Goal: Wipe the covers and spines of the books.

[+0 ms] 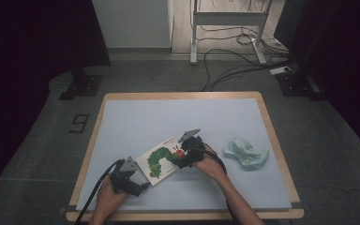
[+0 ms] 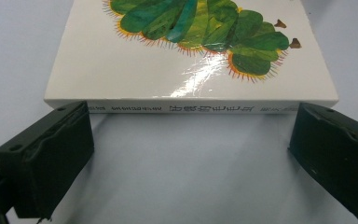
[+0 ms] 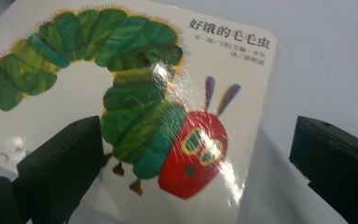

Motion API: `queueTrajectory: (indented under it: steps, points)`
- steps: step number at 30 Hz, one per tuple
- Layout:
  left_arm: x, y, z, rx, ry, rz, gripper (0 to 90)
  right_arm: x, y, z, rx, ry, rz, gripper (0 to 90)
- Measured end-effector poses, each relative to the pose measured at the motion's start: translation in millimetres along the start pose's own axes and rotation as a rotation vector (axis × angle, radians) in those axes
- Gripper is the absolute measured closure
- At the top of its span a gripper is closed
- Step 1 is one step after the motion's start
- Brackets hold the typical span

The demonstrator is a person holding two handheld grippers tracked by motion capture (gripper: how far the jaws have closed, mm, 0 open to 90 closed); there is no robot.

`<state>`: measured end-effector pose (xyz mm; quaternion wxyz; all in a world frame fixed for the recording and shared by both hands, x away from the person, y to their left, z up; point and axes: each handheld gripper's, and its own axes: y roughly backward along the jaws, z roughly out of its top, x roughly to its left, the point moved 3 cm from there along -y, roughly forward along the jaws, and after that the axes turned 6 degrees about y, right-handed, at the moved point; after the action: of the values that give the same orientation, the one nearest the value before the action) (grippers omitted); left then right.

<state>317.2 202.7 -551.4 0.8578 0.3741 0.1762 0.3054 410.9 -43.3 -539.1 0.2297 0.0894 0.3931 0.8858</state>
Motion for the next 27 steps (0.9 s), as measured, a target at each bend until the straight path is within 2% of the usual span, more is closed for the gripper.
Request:
queueTrajectory:
  steps: [6, 13, 20, 24, 25, 27]
  points:
    - [-0.1, 0.0, 0.0, 0.000, 0.000, 0.000, 0.0, -0.1, -10.3, 5.9, -0.010, -0.024, 0.046, 1.2]
    - [0.0, 0.0, -0.1, 0.000, 0.000, 0.000, 0.0, 0.1, -18.5, 10.8, -0.012, -0.046, 0.075, 0.0]
    - [0.0, 0.1, -0.1, 0.000, 0.001, 0.000, 0.0, -0.9, -13.4, 12.0, -0.022, -0.064, 0.097, 0.4]
    - [0.0, 0.0, 0.0, 0.000, 0.001, 0.000, 0.0, 0.7, -9.0, 14.8, -0.024, -0.052, 0.096, 1.6]
    - [-0.1, 0.0, 0.0, -0.001, 0.002, -0.001, 0.0, 2.2, -7.4, 15.9, -0.034, -0.053, 0.134, 12.9]
    - [-0.1, -0.1, 0.0, -0.002, 0.002, -0.001, 0.0, 11.7, -3.9, 22.4, -0.101, -0.092, 0.321, 15.8]
